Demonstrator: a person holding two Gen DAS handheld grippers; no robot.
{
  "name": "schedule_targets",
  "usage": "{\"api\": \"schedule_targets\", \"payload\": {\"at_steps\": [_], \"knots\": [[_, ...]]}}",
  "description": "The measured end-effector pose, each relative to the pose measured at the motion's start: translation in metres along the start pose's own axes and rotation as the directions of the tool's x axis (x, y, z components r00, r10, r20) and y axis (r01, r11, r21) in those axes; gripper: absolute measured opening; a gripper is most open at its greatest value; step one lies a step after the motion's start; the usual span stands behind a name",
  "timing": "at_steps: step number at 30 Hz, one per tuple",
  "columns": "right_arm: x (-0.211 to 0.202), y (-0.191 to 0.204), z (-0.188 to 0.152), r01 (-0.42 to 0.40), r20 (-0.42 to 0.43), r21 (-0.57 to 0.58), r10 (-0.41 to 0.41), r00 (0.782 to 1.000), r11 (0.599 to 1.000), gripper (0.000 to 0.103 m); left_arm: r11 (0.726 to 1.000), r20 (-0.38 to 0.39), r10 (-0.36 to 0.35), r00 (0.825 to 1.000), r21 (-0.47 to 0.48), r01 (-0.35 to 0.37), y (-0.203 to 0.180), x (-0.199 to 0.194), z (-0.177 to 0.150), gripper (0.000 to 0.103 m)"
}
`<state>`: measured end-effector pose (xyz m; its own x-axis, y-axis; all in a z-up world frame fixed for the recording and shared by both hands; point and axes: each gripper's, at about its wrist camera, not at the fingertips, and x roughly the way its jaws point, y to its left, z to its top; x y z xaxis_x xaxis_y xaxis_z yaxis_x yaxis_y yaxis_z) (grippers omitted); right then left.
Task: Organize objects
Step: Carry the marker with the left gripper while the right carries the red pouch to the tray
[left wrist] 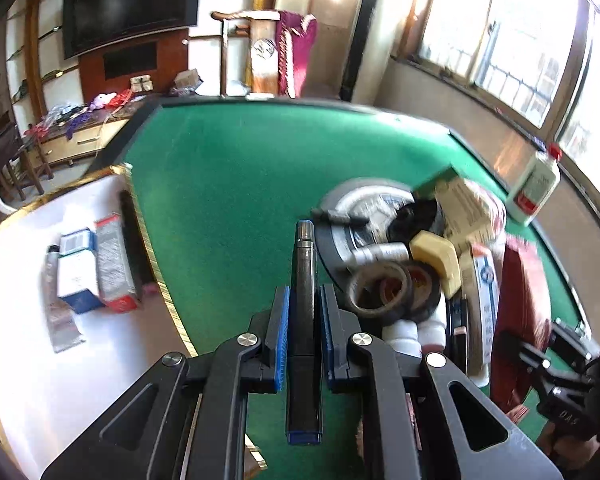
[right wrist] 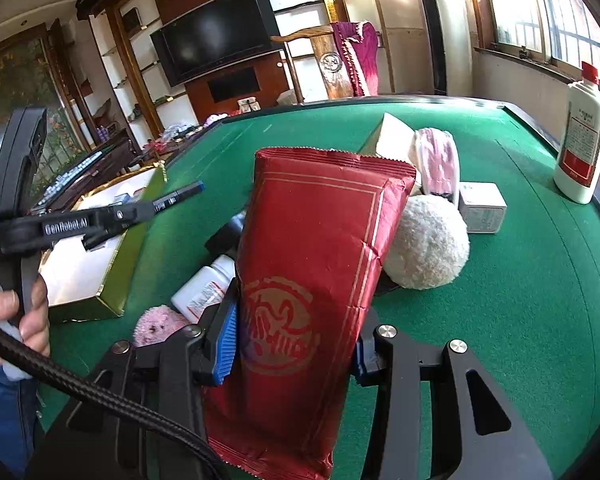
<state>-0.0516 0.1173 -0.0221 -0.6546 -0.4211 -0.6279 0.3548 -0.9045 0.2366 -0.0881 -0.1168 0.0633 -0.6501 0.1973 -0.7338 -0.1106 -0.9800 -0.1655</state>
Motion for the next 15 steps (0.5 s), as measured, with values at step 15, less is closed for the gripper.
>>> {"api": "schedule_targets", "payload": {"at_steps": [15], "knots": [[0.020,0.098,0.042,-0.213,-0.089,-0.086,0.206,0.975,0.973,0.042,0.943,0.058,0.138,0.989,-0.314,-0.113,0.148,-0.030,0.013,0.012]]}}
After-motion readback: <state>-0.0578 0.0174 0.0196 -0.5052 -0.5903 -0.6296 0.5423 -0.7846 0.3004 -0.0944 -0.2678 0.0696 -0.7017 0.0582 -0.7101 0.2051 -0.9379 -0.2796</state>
